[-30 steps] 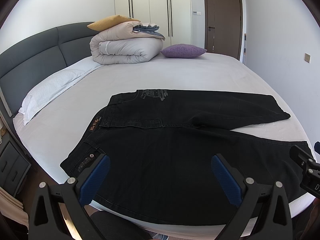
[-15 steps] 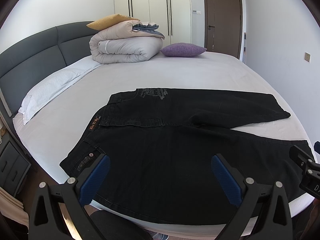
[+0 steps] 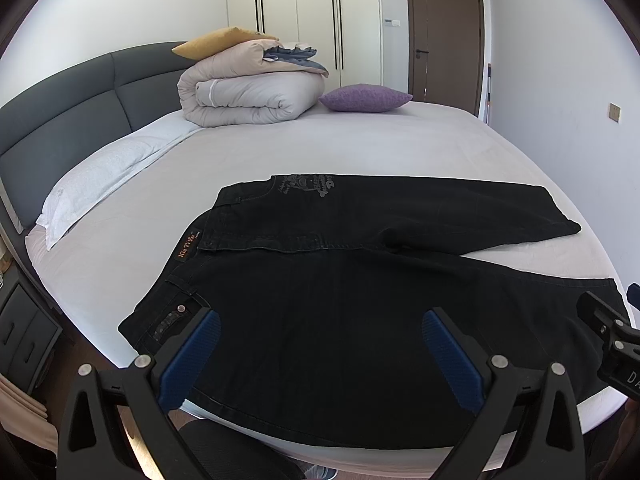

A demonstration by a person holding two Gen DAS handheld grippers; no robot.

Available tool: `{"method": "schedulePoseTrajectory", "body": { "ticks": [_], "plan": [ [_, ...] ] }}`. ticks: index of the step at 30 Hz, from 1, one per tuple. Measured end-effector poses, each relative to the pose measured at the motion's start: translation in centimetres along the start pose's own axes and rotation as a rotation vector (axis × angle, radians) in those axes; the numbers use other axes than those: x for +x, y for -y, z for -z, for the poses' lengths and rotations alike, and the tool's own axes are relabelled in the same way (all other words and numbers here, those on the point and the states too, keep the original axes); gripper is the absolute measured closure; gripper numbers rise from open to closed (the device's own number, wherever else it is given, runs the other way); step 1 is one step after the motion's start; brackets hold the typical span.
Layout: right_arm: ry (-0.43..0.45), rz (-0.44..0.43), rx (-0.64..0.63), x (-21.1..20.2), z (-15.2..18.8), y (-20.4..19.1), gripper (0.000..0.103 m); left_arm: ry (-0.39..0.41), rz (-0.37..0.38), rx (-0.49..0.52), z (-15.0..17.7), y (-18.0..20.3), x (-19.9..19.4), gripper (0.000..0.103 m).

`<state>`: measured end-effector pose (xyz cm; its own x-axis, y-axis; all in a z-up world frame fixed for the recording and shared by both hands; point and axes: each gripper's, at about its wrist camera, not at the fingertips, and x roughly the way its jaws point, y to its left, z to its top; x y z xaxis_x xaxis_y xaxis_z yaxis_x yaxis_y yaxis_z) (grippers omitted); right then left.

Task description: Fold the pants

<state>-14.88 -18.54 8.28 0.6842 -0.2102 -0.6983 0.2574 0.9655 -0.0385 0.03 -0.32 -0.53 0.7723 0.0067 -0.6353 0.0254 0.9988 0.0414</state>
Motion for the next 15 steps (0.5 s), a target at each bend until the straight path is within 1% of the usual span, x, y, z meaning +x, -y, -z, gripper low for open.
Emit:
{"method": "schedulePoseTrajectory", "body": {
  "ticks": [15],
  "plan": [
    [-0.007, -0.002, 0.001, 0.37, 0.29, -0.17, 0.000, -0.005, 0.001, -0.001, 0.47, 0.55, 0.87, 0.000]
  ]
}}
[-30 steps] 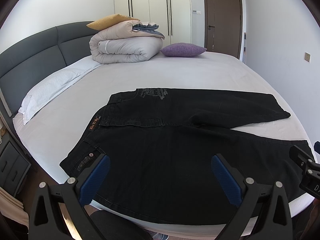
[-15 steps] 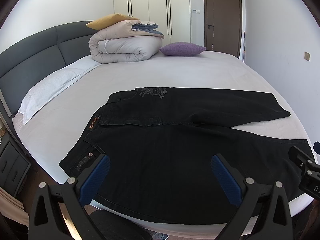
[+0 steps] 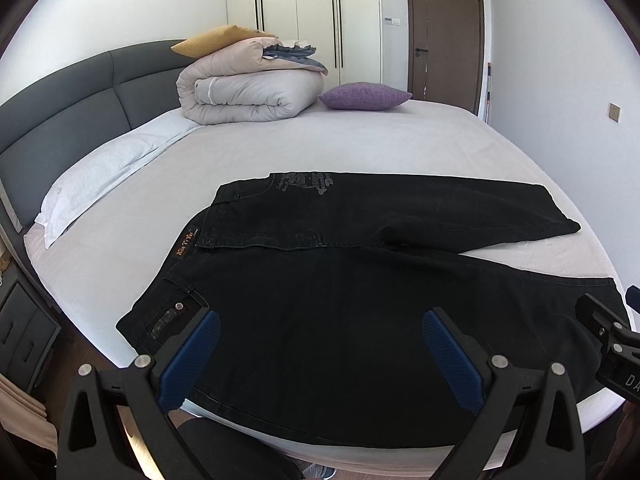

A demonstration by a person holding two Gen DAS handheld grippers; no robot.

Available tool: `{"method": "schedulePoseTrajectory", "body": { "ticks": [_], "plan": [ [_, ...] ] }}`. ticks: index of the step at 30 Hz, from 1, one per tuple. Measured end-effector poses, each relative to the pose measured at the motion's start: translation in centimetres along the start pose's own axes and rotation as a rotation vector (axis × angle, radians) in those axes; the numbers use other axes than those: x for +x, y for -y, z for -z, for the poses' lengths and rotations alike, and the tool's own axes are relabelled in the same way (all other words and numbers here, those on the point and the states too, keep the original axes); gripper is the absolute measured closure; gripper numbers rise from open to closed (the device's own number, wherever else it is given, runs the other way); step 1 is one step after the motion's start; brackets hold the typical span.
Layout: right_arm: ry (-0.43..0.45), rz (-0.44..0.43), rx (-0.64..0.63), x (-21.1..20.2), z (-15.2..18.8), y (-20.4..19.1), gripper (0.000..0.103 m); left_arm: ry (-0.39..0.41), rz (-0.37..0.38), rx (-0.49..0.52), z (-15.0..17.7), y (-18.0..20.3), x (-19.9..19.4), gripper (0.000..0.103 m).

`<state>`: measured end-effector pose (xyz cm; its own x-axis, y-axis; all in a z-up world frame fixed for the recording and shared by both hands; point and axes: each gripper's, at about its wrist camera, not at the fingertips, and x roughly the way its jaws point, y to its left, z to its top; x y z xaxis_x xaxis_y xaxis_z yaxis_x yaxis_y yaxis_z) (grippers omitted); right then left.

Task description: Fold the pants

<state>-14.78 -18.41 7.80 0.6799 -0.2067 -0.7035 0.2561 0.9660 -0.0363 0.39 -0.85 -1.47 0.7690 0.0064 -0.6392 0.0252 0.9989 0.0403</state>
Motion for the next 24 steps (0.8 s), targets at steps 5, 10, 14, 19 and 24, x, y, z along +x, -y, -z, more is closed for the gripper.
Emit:
{"method": "schedulePoseTrajectory", "body": {
  "ticks": [5, 10, 14, 19, 24],
  "plan": [
    [-0.004, -0.001, 0.001, 0.1, 0.1, -0.1, 0.000, -0.001, 0.001, 0.000, 0.0, 0.0, 0.0, 0.000],
    [-0.005, -0.001, 0.001, 0.1, 0.1, -0.1, 0.000, -0.001, 0.000, 0.000, 0.1, 0.1, 0.0, 0.000],
    [-0.005, -0.003, 0.002, 0.1, 0.2, -0.1, 0.000, -0.002, 0.001, 0.000, 0.4, 0.3, 0.1, 0.000],
    [-0.005, -0.003, 0.003, 0.1, 0.2, -0.1, 0.000, -0.003, 0.001, 0.000, 0.4, 0.3, 0.1, 0.000],
    [-0.007, -0.005, 0.004, 0.1, 0.2, -0.3, 0.000, -0.004, 0.001, 0.001, 1.4, 0.6, -0.3, 0.000]
  ]
}}
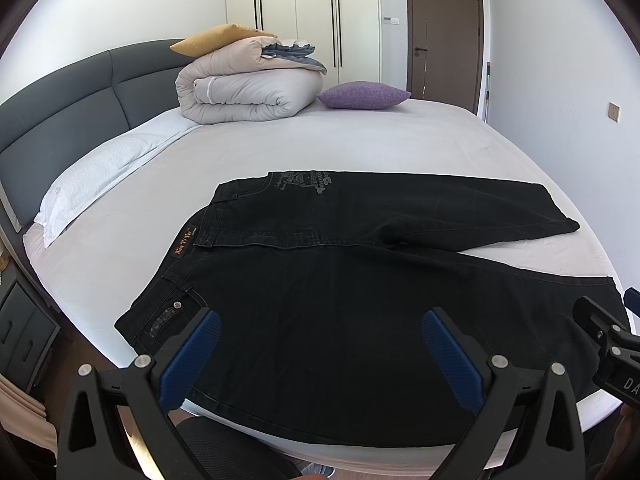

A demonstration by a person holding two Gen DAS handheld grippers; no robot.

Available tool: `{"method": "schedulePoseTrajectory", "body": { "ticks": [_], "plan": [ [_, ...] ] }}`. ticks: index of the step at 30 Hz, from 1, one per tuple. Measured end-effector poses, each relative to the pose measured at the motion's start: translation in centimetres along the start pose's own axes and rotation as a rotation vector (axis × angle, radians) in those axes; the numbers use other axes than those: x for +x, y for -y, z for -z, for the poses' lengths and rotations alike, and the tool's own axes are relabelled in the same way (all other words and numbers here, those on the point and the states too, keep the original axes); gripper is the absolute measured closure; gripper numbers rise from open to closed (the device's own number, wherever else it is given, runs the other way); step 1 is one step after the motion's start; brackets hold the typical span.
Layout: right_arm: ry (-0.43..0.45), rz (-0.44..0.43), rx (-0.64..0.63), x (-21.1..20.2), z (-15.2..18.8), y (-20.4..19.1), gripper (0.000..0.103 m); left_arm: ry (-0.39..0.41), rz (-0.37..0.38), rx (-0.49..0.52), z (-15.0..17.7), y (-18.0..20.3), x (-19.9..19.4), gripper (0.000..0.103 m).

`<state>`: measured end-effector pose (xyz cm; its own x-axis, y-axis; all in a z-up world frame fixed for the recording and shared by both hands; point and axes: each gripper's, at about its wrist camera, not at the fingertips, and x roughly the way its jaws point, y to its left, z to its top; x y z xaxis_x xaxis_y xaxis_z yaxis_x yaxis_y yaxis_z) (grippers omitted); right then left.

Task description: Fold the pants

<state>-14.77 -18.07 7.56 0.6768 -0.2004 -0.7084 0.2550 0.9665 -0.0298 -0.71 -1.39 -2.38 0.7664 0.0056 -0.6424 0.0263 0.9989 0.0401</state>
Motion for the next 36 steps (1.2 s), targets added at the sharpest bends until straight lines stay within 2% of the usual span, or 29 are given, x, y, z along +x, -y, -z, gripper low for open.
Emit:
{"method": "schedulePoseTrajectory", "body": {
  "ticks": [12, 16, 20, 21, 22, 24, 25, 28, 31, 33, 36],
  "plan": [
    [-0.010, -0.010, 0.002, 0.1, 0.1, 0.0, 0.000, 0.000, -0.003, 0.003, 0.0, -0.1, 0.0, 0.000],
    [-0.016, -0.024, -0.002, 0.5, 0.0, 0.0, 0.000, 0.005, -0.003, 0.020, 1.0, 0.3, 0.3, 0.000],
    [-0.003, -0.097, 0.009, 0.9, -0.4, 0.6, 0.000, 0.000, 0.023, 0.037, 1.5, -0.5, 1.0, 0.000],
    [-0.001, -0.123, 0.013, 1.2, -0.6, 0.9, 0.000, -0.004, 0.039, 0.033, 1.4, -1.0, 1.3, 0.000],
    [-0.001, -0.156, 0.016, 1.7, -0.8, 1.3, 0.000, -0.013, 0.084, 0.019, 1.1, -2.1, 1.9, 0.000],
    [-0.004, -0.206, 0.014, 2.6, -1.3, 1.7, 0.000, -0.023, 0.156, 0.002, -0.5, -3.7, 3.0, 0.000],
    [-0.006, -0.222, 0.012, 3.1, -1.6, 2.0, 0.000, -0.021, 0.169, 0.022, -1.6, -4.4, 3.7, 0.000],
    [-0.002, -0.258, 0.021, 4.8, -2.4, 3.1, 0.000, 0.002, 0.125, 0.151, -5.4, -5.9, 6.4, 0.000],
    [-0.009, -0.313, 0.044, 6.7, -3.1, 4.5, 0.000, -0.061, 0.108, 0.335, -10.0, -6.5, 11.3, 0.000],
    [-0.033, -0.345, 0.039, 8.1, -3.4, 4.9, 0.000, -0.065, 0.060, 0.405, -12.7, -7.1, 14.6, 0.000],
    [-0.063, -0.403, 0.011, 10.0, -3.7, 5.7, 0.000, -0.116, 0.042, 0.465, -16.5, -8.5, 20.5, 0.000]
  ]
}}
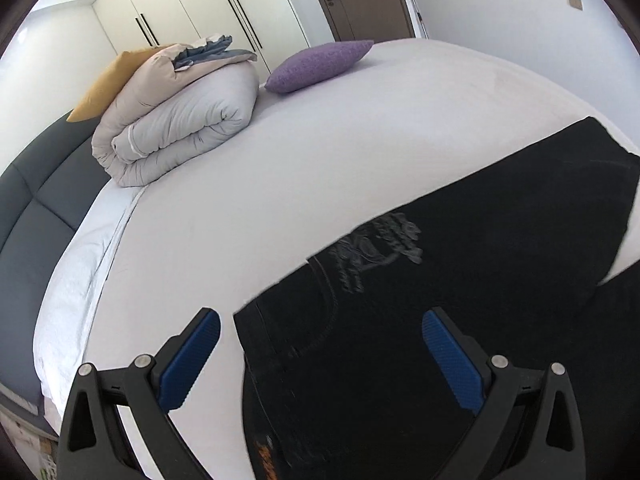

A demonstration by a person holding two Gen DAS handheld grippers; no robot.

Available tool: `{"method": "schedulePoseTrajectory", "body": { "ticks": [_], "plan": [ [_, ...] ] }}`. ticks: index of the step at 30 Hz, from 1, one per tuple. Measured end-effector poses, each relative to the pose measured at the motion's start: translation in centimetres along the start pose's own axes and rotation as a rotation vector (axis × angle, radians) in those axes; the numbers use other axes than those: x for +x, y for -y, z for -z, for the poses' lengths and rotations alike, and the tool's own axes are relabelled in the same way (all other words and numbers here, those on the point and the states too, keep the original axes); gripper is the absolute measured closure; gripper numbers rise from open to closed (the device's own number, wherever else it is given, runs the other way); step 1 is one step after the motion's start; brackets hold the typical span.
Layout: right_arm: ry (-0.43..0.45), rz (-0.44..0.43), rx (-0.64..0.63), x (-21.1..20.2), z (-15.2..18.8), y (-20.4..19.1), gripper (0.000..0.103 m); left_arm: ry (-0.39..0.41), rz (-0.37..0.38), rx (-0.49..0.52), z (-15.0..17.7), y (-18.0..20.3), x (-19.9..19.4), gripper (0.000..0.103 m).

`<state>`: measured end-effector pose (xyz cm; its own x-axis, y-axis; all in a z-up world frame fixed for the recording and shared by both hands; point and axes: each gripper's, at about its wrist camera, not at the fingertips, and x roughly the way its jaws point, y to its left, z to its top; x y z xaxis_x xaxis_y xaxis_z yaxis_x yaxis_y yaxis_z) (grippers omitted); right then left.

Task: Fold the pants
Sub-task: 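Move the left tool to the jeans waistband and close on it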

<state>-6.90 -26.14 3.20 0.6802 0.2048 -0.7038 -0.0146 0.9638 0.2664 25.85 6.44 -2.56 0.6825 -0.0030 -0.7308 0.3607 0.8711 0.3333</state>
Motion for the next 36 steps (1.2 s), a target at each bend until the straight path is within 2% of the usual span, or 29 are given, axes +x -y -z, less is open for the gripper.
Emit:
{"method": "schedulePoseTrajectory", "body": {
  "ticks": [4, 6, 7, 10, 14, 16, 18, 21, 23, 24, 25, 26, 29, 32, 36],
  "plan": [
    [-0.028, -0.074, -0.008, 1.8, -0.6, 2.0, 0.004, -0.106, 0.055, 0.026, -3.4, -2.9, 7.0, 0.000],
    [-0.058, -0.112, 0.009, 3.2, -1.0, 3.1, 0.013, -0.158, 0.113, 0.062, -4.3, -3.0, 9.2, 0.010],
    [-0.071, -0.130, 0.015, 3.8, -1.1, 3.4, 0.016, -0.193, 0.139, 0.091, -4.6, -2.9, 10.5, 0.018],
    [-0.109, -0.160, 0.027, 6.4, -1.4, 4.4, 0.020, -0.269, 0.171, 0.131, -4.8, -2.6, 13.1, 0.033],
    [-0.142, -0.194, 0.026, 8.5, -1.5, 4.6, 0.023, -0.322, 0.267, 0.089, -4.4, -2.6, 15.3, 0.033],
    [-0.153, -0.203, 0.022, 9.3, -1.5, 4.6, 0.024, -0.353, 0.281, 0.118, -3.6, -1.9, 15.9, 0.033],
    [-0.162, -0.204, 0.021, 9.8, -1.7, 4.8, 0.025, -0.364, 0.297, 0.096, -3.2, -1.8, 16.1, 0.032],
    [-0.168, -0.203, 0.026, 11.0, -2.1, 4.9, 0.031, -0.366, 0.305, 0.077, -2.6, -1.5, 15.8, 0.036],
    [-0.166, -0.204, 0.016, 10.5, -2.3, 4.0, 0.036, -0.363, 0.338, 0.052, -2.1, -1.1, 15.2, 0.058],
    [-0.165, -0.204, 0.006, 10.6, -2.5, 3.8, 0.040, -0.356, 0.347, 0.048, -1.9, -0.7, 14.8, 0.065],
    [-0.163, -0.207, -0.005, 10.6, -2.8, 4.0, 0.042, -0.354, 0.356, 0.045, -1.7, -0.3, 14.4, 0.078],
    [-0.162, -0.210, -0.015, 10.7, -3.2, 3.9, 0.045, -0.345, 0.347, 0.051, -1.5, 0.3, 13.8, 0.085],
    [-0.150, -0.208, -0.049, 10.1, -4.0, 2.3, 0.055, -0.294, 0.294, 0.060, -0.8, 1.5, 11.7, 0.091],
    [-0.131, -0.223, -0.096, 10.0, -5.7, 1.9, 0.055, -0.192, 0.239, 0.029, 0.1, 1.8, 7.7, 0.091],
    [-0.106, -0.216, -0.210, 10.5, -9.2, 0.4, 0.055, -0.054, 0.084, 0.090, 1.5, 4.2, 0.8, 0.091]
  ]
}}
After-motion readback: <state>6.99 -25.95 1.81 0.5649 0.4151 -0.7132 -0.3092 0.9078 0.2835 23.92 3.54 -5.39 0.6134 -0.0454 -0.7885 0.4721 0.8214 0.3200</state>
